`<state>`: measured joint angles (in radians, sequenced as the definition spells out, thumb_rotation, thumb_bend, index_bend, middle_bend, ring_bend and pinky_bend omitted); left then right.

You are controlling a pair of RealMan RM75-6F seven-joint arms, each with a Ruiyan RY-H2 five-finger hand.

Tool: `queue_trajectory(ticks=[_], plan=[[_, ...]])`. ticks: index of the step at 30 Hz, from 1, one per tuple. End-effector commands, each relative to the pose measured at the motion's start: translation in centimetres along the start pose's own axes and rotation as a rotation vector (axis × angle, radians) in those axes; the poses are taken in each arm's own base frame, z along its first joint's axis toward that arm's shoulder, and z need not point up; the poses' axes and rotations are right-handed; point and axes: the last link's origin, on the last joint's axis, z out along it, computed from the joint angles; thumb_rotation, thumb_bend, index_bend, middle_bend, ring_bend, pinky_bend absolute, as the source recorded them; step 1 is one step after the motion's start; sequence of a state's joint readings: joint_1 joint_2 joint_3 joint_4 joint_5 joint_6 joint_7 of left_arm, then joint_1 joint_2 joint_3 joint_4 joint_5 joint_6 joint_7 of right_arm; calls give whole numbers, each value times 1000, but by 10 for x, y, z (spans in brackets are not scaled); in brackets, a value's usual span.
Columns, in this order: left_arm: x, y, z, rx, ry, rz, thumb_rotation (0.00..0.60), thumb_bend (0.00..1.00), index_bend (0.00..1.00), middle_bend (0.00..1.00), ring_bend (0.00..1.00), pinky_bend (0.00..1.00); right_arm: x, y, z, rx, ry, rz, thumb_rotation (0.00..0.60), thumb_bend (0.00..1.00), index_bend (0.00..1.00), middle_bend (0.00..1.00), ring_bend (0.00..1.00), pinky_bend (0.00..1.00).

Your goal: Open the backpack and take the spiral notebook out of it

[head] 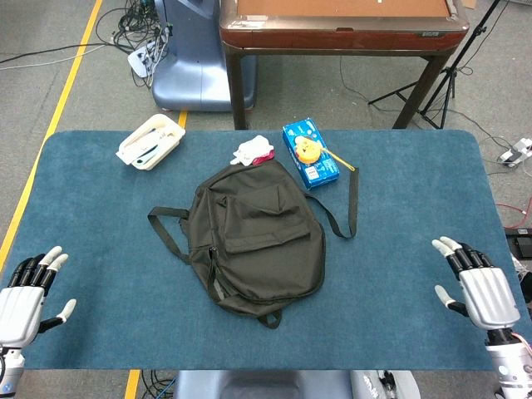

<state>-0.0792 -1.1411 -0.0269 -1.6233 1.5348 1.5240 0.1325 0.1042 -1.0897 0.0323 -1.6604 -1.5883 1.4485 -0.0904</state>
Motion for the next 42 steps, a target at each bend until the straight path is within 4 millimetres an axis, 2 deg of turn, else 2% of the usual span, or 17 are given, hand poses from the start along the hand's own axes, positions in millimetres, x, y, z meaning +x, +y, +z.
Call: queue_trajectory(ticks=[1,7,15,22,32,42], plan=[[1,0,0,-2,3,-1,600,246,129,93,86,73,0,-17,9,92,-32,2,600,263,169,161,157,280],[3,2,-3,-9,6,-1,600,246,129,93,86,73,-6,-56,30,266,-98,14,600,263,169,162,157,280],[5,5,-8,-10,1,1,600,246,129,93,86,73,-28,-125,60,486,-219,40,600,193,169,163,156,280],[6,5,-9,-11,-2,1,600,246,129,93,87,73,-49,-175,83,587,-273,16,600,147,169,163,156,280],[6,3,-11,-10,-9,-2,600,246,129,93,87,73,-80,-220,107,620,-332,-4,600,140,169,163,152,280],[4,0,-12,-8,-15,-9,600,246,130,93,87,73,-99,-248,124,614,-351,1,600,138,169,168,151,280]])
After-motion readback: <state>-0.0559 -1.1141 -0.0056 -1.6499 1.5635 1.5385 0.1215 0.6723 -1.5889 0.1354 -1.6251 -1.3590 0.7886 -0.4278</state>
